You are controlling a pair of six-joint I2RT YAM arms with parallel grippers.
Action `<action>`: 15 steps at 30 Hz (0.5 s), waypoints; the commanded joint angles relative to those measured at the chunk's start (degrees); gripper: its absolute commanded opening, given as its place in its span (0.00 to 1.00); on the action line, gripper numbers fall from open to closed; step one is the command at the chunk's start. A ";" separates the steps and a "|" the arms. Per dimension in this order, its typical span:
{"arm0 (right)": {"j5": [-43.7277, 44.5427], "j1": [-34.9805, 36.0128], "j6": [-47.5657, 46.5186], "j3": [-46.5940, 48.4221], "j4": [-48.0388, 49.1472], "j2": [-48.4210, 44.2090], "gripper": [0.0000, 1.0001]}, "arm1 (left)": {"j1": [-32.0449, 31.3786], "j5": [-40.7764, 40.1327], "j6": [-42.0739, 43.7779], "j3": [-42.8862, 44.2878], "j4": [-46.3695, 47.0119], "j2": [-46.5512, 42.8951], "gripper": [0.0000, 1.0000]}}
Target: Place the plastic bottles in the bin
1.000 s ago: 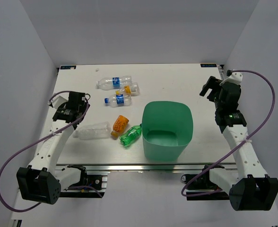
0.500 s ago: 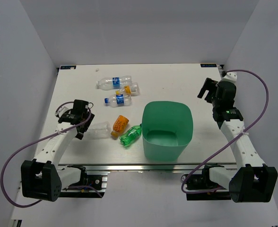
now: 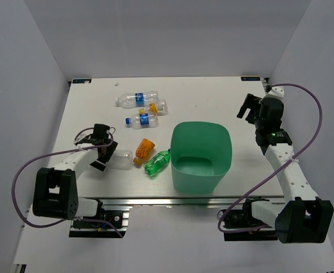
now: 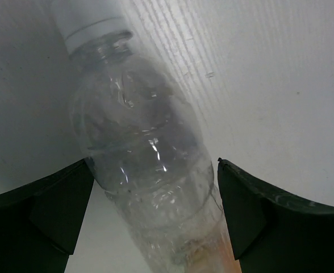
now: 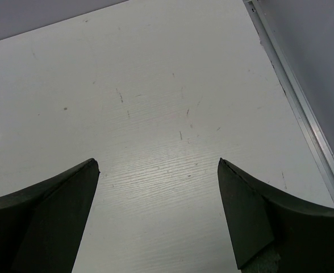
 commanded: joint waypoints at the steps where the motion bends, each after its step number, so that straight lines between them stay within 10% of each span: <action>1: -0.64 -0.15 -1.02 1.85 2.33 0.35 0.89 | 0.57 0.93 -0.99 -2.08 4.57 0.96 0.98; 15: -2.40 -0.15 -1.28 0.97 2.77 -1.49 0.89 | 0.74 -7.96 6.89 12.85 -0.01 -9.47 0.50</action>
